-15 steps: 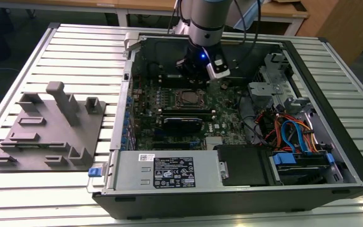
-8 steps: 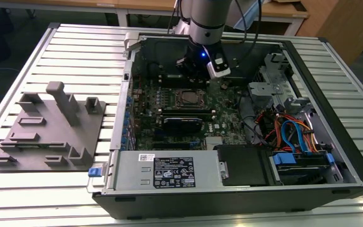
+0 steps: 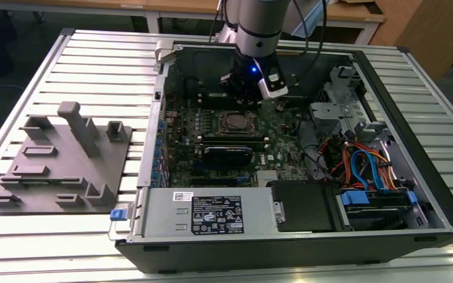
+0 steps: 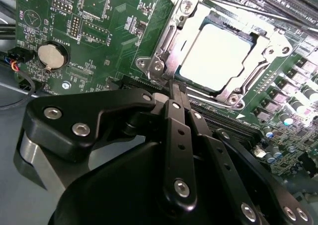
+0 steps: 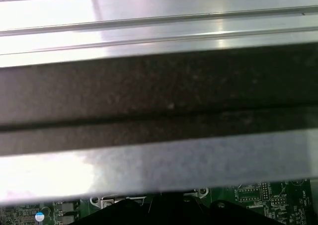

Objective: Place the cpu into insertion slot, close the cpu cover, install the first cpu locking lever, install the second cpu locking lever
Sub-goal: 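Install the second cpu locking lever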

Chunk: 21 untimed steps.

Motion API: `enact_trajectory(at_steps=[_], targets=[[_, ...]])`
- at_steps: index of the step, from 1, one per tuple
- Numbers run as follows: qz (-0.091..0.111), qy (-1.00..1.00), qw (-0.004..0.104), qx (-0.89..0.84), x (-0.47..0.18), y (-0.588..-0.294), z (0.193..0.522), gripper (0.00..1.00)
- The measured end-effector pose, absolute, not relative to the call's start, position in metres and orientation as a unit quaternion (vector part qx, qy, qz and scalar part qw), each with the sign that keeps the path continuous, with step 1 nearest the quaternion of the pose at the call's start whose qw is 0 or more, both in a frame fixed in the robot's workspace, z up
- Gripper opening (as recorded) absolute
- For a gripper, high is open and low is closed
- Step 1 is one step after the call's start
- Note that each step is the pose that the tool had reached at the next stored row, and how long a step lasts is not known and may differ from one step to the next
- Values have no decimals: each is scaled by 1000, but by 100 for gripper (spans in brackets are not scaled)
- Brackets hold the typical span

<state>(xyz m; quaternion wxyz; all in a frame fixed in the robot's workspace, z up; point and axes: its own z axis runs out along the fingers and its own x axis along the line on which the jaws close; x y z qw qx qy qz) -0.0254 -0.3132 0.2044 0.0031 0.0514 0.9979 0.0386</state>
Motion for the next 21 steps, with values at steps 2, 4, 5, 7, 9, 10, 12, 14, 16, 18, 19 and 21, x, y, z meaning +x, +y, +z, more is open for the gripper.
enact_trajectory(at_steps=[2, 4, 5, 7, 9, 10, 12, 14, 16, 18, 19, 21], targets=[[39, 998, 3, 51, -25, -313, 204, 10], [39, 998, 3, 51, -25, -314, 204, 10], [39, 998, 3, 51, -25, -315, 204, 10], [39, 998, 3, 51, -25, -316, 204, 10], [38, 998, 3, 51, -25, -317, 205, 10], [38, 998, 3, 51, -25, -317, 205, 10], [38, 998, 3, 51, -25, -317, 208, 10], [39, 998, 3, 51, -25, -317, 211, 10], [39, 998, 3, 51, -25, -317, 215, 10], [39, 998, 3, 51, -25, -317, 215, 10], [39, 998, 3, 51, -25, -318, 215, 10], [39, 998, 3, 51, -25, -320, 215, 10]])
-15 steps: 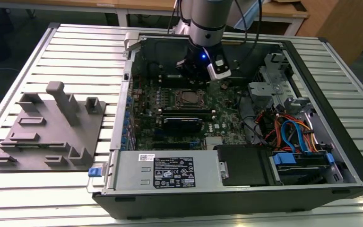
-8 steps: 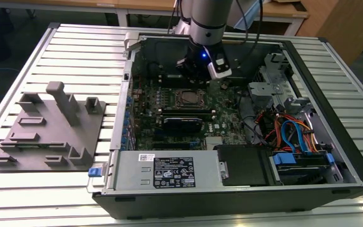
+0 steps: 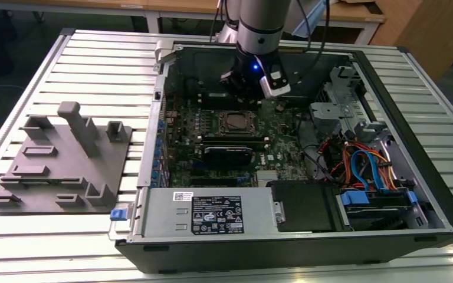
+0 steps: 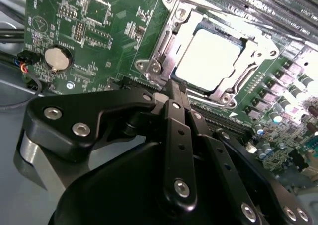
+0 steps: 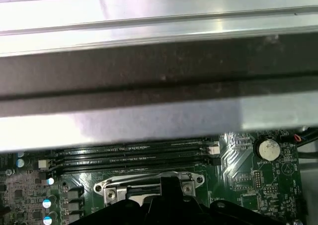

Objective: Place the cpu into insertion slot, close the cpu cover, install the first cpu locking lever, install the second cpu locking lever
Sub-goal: 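Install the second cpu locking lever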

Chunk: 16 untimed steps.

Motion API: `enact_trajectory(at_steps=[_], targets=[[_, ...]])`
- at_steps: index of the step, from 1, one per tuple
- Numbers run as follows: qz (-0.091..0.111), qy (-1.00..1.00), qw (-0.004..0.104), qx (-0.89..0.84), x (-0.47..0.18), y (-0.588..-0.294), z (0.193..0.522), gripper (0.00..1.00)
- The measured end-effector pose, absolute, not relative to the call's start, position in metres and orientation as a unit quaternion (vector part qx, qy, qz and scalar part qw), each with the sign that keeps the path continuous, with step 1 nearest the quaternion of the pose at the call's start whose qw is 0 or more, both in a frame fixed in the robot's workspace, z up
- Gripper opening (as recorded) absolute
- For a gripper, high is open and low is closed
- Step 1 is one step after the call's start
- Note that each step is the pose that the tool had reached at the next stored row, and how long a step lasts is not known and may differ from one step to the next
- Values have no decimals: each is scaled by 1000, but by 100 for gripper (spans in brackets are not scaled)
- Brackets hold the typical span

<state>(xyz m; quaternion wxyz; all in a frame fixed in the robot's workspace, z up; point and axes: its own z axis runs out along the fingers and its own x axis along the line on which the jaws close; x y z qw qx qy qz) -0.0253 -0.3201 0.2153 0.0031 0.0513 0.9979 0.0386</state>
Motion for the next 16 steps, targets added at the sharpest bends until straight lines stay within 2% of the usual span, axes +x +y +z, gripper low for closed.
enact_trajectory(at_steps=[16], targets=[[39, 998, 3, 51, -25, -322, 215, 10]])
